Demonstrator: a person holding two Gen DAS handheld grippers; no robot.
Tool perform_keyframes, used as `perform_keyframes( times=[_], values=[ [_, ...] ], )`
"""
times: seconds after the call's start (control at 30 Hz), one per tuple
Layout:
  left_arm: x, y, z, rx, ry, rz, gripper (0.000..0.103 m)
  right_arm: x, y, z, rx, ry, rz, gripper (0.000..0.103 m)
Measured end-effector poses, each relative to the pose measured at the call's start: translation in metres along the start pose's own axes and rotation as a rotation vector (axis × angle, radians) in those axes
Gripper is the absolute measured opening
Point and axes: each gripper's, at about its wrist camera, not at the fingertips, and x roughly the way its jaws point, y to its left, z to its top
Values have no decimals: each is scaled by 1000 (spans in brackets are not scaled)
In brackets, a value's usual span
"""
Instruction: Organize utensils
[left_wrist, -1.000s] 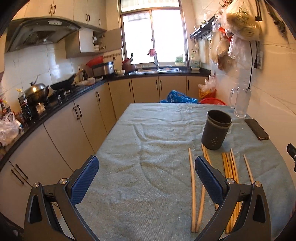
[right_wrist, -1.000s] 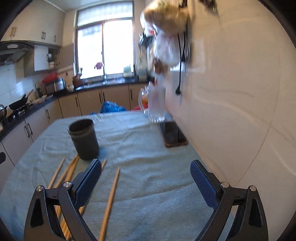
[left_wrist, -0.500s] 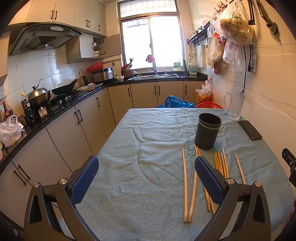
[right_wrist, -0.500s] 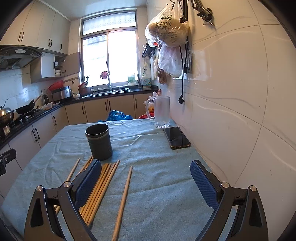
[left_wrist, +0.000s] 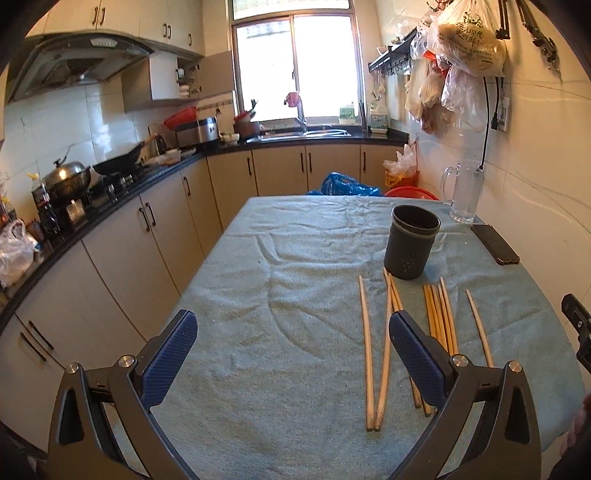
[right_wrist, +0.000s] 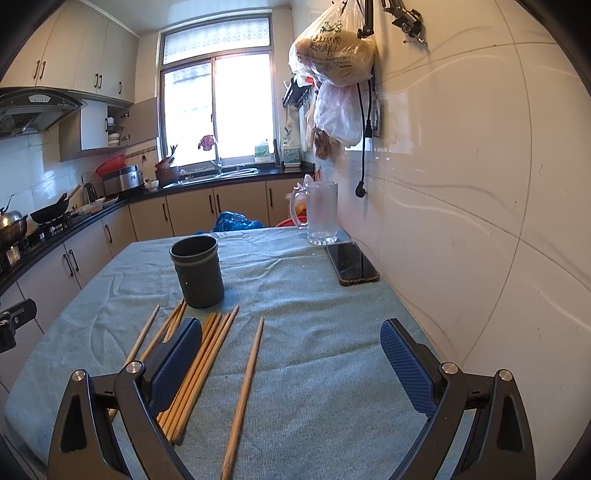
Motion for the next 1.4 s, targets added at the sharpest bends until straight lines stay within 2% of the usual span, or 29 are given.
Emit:
perform_keyframes(
  times=[0.23, 0.73, 0.97, 1.07, 1.17, 1.27, 1.33, 1.37, 1.4],
  values=[
    [17, 0, -6, -7, 47, -25, 103, 13, 6, -8, -8, 37, 4, 99],
    [43, -10, -13, 37, 94, -20, 103, 55, 14, -25, -52, 204, -34, 99],
    [62, -15, -8, 67, 136, -64, 103, 76, 10, -28, -62, 271, -56, 99],
    [78, -19, 0, 101, 151, -107, 102, 86, 8, -27, -71, 300, -42, 99],
    [98, -23, 10, 120, 184, -141, 90, 99, 6, -23, -79, 334, -12, 97],
    [136, -28, 19, 128, 255, -168, 79, 118, 2, -18, -69, 391, 39, 92],
    [162, -32, 23, 122, 320, -195, 62, 131, 1, -16, -56, 434, 93, 78],
    [173, -34, 23, 117, 354, -208, 57, 138, 1, -16, -51, 459, 111, 72],
    [189, -39, 23, 108, 406, -226, 46, 148, 1, -14, -49, 488, 125, 69]
  ],
)
